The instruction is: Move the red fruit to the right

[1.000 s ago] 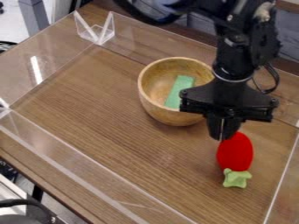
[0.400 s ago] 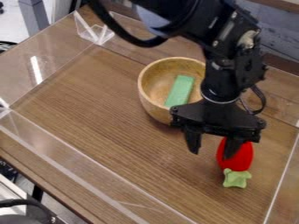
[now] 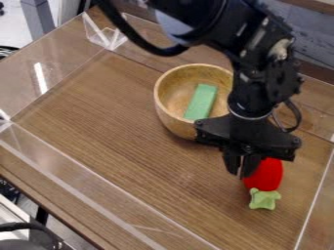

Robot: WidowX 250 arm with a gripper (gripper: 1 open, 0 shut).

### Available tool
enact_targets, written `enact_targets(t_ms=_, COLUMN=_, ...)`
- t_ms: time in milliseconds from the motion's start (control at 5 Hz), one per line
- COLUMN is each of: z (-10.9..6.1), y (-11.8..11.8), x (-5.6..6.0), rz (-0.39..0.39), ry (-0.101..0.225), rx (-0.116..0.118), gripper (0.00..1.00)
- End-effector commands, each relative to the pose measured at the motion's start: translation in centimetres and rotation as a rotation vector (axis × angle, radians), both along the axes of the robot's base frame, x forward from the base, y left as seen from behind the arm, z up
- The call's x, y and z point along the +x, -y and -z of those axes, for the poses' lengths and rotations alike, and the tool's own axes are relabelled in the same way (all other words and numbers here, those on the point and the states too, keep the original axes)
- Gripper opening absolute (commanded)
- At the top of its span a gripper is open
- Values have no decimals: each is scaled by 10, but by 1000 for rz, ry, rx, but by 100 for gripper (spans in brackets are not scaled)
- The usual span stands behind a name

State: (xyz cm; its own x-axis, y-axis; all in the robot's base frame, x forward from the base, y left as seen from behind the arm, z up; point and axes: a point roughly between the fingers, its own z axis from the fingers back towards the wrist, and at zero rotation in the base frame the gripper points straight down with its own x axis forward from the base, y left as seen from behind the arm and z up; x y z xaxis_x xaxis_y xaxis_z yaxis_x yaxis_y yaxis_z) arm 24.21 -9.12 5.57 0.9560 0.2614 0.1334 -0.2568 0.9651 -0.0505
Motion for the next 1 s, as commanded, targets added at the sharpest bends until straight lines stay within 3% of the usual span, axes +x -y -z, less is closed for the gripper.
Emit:
enact_targets(t_ms=0, z=3, y=-3, x=6, rz=46, ry=17, rx=0, gripper=100)
enact_targets(t_ms=200, z=5, y=-10, x=12, rz=71, ry=9, rx=5, gripper=100)
enact_targets(t_ms=400, z=2, y=-15, x=19, rz=99, ry=22, rx=9, gripper=0)
enact_targets(t_ms=600, z=-12, y=-9, x=19, rz=120, ry=33, rx=14, gripper=100)
enact_targets(t_ms=800, z=-26, y=-3, x=18, rz=133, ry=46, rx=18, gripper=0)
